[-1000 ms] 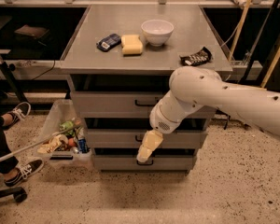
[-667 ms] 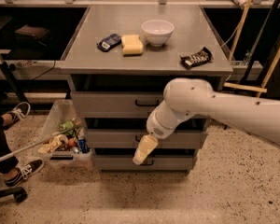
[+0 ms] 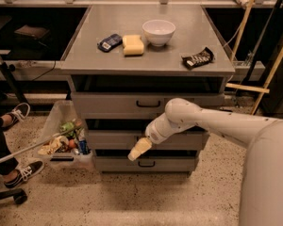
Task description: Open middle drawer
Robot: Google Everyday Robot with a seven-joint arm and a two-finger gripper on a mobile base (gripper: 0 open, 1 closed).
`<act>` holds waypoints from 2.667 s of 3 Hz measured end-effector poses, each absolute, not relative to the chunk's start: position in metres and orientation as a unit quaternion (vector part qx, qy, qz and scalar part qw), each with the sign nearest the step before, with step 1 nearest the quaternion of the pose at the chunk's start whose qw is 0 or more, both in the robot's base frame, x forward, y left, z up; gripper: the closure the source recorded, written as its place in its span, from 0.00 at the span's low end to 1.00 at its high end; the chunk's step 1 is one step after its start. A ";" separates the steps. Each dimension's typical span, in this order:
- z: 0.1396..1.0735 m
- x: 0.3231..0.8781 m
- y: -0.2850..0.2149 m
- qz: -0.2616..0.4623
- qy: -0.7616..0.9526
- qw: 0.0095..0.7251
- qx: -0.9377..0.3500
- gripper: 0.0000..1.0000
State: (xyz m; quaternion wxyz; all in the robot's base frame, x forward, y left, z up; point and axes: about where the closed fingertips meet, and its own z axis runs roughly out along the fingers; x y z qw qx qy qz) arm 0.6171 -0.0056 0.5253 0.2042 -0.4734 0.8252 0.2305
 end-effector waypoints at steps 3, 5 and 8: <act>0.468 0.640 0.005 0.279 0.825 0.234 -0.431 0.00; 0.441 0.605 0.026 0.193 0.818 0.246 -0.483 0.00; 0.427 0.646 0.033 0.186 0.822 0.284 -0.457 0.00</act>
Offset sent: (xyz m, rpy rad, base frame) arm 0.0180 0.0066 -0.0364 0.1141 0.0515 -0.0353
